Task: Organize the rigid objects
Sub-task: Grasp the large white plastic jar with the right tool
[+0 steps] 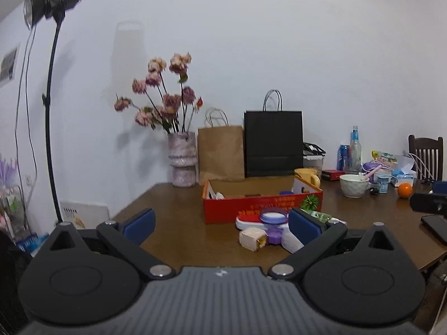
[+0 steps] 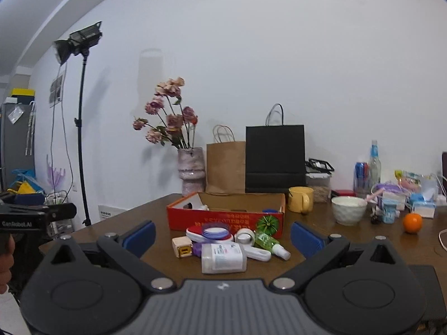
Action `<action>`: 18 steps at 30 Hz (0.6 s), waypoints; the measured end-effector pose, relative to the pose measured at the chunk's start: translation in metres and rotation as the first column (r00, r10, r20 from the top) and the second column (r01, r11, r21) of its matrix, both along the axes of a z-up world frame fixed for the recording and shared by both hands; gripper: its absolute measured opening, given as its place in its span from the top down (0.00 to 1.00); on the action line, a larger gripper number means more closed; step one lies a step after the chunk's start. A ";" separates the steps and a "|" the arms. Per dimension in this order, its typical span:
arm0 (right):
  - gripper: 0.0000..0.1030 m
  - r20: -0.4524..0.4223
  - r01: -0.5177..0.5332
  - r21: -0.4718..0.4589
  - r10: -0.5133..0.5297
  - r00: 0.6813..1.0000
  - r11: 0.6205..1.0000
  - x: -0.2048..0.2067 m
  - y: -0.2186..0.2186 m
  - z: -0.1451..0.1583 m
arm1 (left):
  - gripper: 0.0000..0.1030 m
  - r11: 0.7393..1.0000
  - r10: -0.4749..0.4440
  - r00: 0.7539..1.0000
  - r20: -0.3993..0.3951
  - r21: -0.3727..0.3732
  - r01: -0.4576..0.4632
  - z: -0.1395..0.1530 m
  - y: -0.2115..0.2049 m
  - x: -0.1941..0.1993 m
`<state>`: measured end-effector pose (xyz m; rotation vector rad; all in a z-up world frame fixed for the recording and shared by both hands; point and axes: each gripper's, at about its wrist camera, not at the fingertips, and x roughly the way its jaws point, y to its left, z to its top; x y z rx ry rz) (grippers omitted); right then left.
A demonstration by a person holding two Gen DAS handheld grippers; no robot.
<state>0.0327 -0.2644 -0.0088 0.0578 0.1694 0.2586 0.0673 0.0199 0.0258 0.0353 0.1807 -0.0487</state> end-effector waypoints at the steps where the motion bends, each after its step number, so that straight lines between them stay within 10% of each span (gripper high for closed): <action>1: 0.00 -0.009 0.008 -0.002 -0.008 1.000 1.000 0.003 0.000 -0.002 | 0.00 1.000 -0.002 1.000 -0.013 -0.001 0.002 -0.002 -0.001 0.002; 11: 0.01 -0.138 0.038 0.049 -0.031 0.990 0.998 0.048 -0.004 -0.028 | 0.00 1.000 0.003 0.992 -0.126 -0.019 -0.006 -0.020 -0.015 0.040; 18: 0.29 -0.228 -0.003 0.089 0.023 0.973 0.996 0.104 -0.013 -0.043 | 0.05 0.995 -0.074 0.981 -0.179 -0.076 0.061 -0.028 -0.047 0.095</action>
